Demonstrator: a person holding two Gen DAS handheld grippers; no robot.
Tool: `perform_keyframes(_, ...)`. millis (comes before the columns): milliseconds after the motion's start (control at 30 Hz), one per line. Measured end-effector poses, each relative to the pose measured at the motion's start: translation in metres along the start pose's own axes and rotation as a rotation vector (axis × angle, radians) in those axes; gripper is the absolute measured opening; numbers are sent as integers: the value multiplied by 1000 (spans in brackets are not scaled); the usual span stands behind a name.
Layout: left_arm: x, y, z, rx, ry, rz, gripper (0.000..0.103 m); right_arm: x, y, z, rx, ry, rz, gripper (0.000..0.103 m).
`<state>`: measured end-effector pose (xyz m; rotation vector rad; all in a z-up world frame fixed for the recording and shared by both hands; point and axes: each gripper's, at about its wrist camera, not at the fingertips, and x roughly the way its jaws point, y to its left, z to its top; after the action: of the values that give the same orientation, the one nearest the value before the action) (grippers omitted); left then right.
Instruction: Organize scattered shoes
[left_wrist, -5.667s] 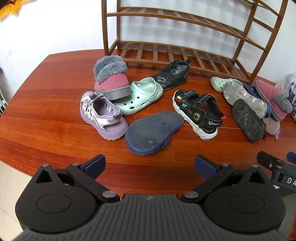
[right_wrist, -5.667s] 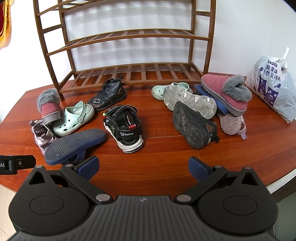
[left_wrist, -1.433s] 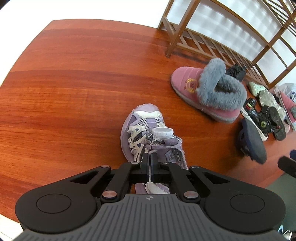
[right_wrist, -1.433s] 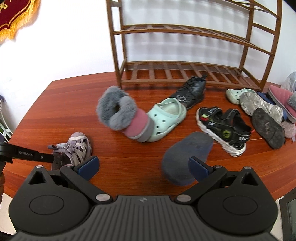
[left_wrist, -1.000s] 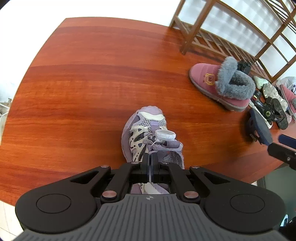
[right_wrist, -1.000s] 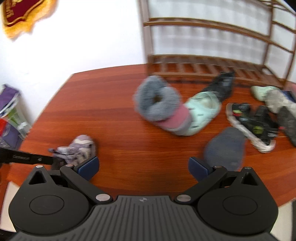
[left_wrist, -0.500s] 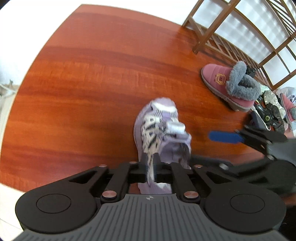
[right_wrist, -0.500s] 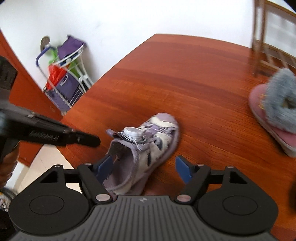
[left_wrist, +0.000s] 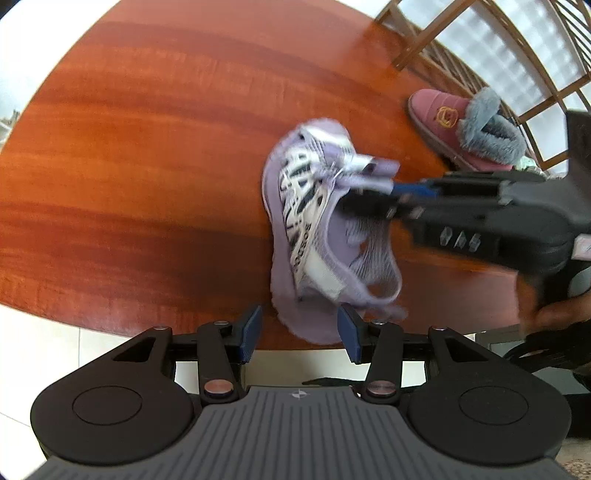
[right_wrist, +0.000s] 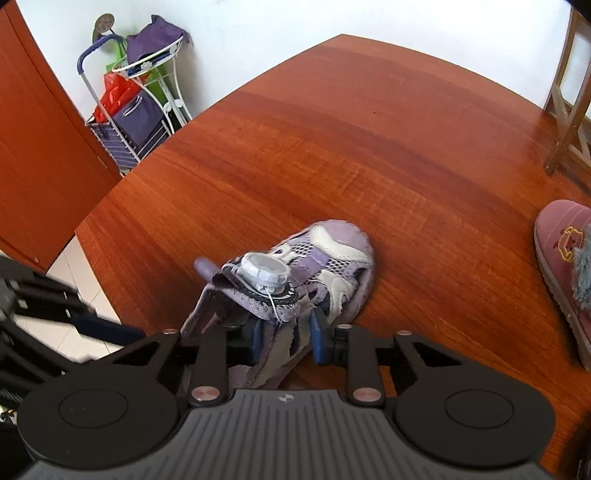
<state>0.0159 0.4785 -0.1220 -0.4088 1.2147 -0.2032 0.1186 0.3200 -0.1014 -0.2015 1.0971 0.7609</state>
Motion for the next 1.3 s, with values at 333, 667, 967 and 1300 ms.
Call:
perform_keyframes(333,-27,20,-12,-48,-95,72,47,-3,31,14,106,-55,94,8)
perform_keyframes(667,-78,61,-44,-178,-180,191,48,19,75,39,233,-66,148,8)
perform_keyframes(967,-98,84,-57,-269,-215,256,48,44,107,45,211,-9,166,16)
perform_keyframes(1300,-75,77,-56,-259,-193,245,49,11,107,37,86,-30,167,52)
